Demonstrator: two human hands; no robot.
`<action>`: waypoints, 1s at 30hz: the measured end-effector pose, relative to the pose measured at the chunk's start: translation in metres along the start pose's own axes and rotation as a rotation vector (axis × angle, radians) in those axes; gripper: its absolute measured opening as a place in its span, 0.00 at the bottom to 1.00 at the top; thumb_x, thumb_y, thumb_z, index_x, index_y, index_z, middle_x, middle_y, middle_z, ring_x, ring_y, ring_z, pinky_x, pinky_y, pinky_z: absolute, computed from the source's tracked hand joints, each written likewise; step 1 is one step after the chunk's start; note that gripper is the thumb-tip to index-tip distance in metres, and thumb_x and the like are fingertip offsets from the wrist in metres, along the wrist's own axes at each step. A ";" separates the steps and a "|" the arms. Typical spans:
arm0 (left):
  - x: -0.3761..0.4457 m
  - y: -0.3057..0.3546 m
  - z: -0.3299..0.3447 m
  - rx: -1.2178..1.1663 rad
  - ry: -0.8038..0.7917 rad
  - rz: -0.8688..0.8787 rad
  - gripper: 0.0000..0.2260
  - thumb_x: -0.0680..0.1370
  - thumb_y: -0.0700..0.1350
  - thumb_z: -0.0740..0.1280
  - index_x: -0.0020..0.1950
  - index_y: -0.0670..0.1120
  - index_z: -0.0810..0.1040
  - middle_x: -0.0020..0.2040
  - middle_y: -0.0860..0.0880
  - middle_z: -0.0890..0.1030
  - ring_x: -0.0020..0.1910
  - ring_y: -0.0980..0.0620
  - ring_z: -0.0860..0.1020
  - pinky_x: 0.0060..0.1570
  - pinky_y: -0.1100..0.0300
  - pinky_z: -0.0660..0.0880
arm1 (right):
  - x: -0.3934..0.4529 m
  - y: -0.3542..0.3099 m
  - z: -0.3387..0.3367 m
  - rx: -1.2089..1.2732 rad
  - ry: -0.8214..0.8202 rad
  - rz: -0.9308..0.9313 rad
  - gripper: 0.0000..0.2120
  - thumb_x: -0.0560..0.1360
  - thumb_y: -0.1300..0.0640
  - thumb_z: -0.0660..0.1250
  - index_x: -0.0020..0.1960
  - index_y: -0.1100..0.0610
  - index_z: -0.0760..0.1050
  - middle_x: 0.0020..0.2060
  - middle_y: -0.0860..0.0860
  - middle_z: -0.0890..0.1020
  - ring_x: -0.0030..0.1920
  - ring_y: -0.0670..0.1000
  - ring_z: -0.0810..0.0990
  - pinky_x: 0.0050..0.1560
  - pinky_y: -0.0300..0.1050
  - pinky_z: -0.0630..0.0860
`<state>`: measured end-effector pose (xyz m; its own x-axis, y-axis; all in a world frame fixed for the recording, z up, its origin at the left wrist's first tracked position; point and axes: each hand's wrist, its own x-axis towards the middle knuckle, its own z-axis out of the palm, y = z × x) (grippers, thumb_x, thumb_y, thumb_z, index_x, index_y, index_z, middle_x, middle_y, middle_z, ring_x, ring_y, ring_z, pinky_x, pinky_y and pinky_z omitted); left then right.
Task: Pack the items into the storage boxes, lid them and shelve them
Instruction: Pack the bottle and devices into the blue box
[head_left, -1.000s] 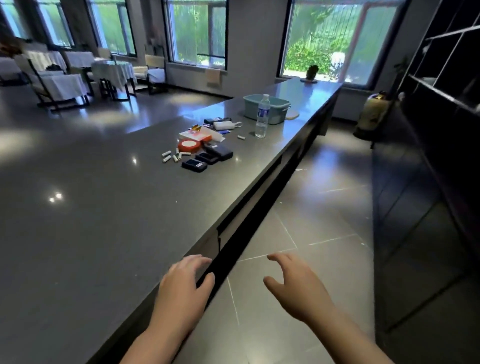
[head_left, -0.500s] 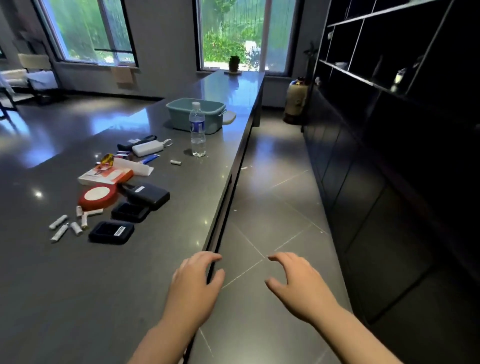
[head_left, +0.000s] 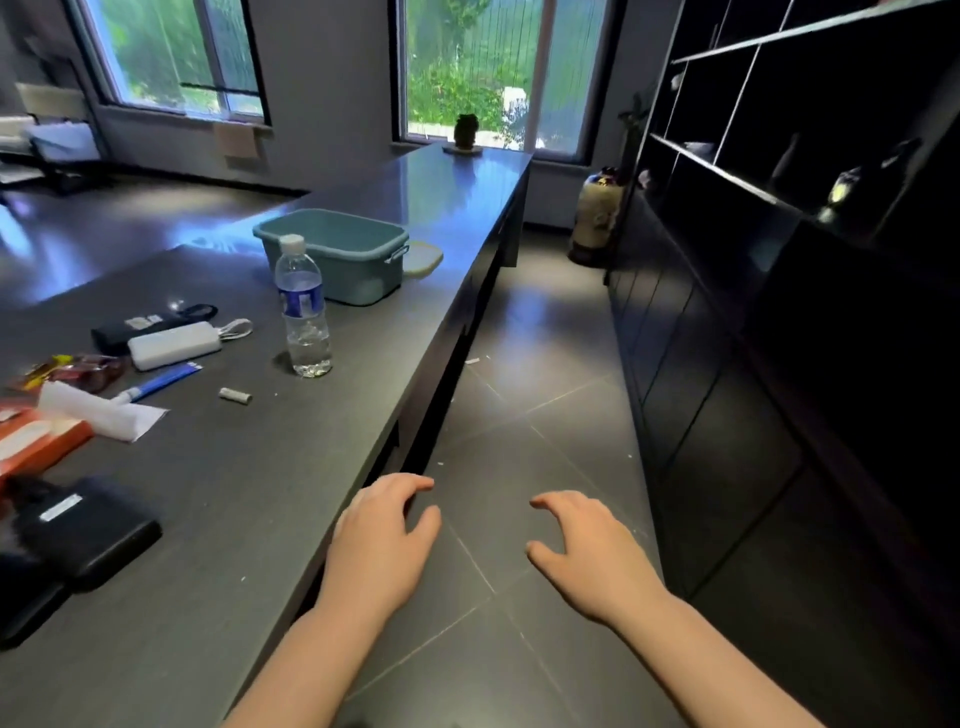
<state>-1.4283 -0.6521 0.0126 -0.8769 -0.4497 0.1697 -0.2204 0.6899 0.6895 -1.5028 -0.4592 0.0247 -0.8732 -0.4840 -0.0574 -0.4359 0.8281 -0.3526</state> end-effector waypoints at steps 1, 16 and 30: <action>0.015 0.006 0.006 -0.005 0.010 -0.005 0.13 0.76 0.49 0.64 0.61 0.54 0.76 0.62 0.58 0.75 0.59 0.55 0.73 0.60 0.57 0.69 | 0.019 0.006 -0.006 -0.009 0.005 -0.014 0.23 0.76 0.47 0.61 0.71 0.47 0.65 0.68 0.45 0.70 0.68 0.48 0.67 0.66 0.44 0.66; 0.254 -0.020 0.050 -0.013 0.156 -0.164 0.13 0.75 0.45 0.66 0.60 0.53 0.77 0.58 0.58 0.76 0.58 0.56 0.73 0.55 0.63 0.67 | 0.289 0.007 -0.017 0.070 -0.068 -0.263 0.22 0.77 0.48 0.60 0.70 0.45 0.65 0.68 0.40 0.69 0.67 0.44 0.67 0.64 0.40 0.66; 0.293 -0.067 0.016 -0.014 0.720 -0.529 0.11 0.70 0.41 0.72 0.44 0.56 0.75 0.45 0.59 0.76 0.47 0.66 0.75 0.44 0.73 0.69 | 0.444 -0.140 0.002 0.539 -0.305 -0.805 0.32 0.72 0.44 0.69 0.73 0.43 0.60 0.65 0.38 0.69 0.66 0.39 0.66 0.61 0.34 0.65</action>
<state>-1.6774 -0.8213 0.0046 -0.1803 -0.9577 0.2243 -0.5112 0.2861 0.8105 -1.8291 -0.7906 0.0469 -0.2380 -0.9556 0.1738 -0.6477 0.0228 -0.7615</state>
